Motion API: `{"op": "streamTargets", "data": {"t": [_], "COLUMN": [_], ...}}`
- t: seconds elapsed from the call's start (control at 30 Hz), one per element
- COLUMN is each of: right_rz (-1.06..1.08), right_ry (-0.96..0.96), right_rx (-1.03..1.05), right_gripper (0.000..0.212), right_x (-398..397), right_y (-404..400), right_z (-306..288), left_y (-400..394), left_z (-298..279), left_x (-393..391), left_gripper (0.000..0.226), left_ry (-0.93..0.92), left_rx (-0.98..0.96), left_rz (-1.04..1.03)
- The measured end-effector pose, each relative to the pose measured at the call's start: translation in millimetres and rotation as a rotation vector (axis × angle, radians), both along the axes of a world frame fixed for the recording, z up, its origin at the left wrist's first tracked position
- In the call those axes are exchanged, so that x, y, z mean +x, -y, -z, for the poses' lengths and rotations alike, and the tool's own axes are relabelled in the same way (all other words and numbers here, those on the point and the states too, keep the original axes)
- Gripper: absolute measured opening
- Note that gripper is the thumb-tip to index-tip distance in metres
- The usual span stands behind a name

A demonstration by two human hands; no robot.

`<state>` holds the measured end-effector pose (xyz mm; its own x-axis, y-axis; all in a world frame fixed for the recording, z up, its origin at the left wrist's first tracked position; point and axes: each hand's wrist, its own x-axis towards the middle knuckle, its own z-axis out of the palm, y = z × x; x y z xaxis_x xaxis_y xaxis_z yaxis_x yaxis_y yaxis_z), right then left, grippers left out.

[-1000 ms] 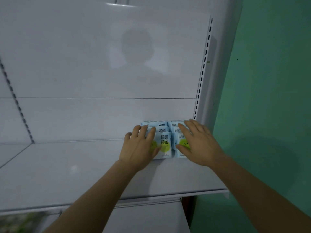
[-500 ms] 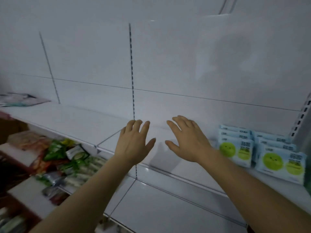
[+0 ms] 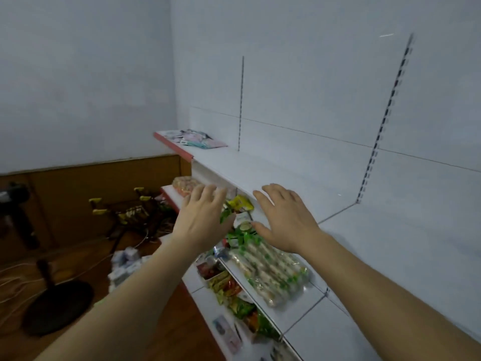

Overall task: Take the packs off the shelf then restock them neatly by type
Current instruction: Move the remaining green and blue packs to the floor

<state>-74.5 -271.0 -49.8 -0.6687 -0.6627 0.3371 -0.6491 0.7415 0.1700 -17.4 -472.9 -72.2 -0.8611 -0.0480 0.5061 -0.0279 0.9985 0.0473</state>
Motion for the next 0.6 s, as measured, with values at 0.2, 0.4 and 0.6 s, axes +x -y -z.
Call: {"op": "streamTargets", "data": {"t": [0.2, 0.4, 0.6], "right_rz": [-0.14, -0.268, -0.37], "right_ry": [0.046, 0.126, 0.209], "right_rx": [0.031, 0.082, 0.125], "right_gripper": [0.073, 0.072, 0.072], "right_x": [-17.6, -62.9, -145.7], "right_y": [124.7, 231.1, 321.7], "right_z": [35.5, 86.5, 137.9], "left_y": [112.3, 201.2, 280.1], "left_z": [38.4, 85.3, 130.1], "left_x": [11.0, -5.0, -65.1], "left_gripper": [0.066, 0.071, 0.072], "left_ry": [0.09, 0.216, 0.324], "left_rx": [0.04, 0.082, 0.099], "left_rz": [-0.186, -0.326, -0.433]}}
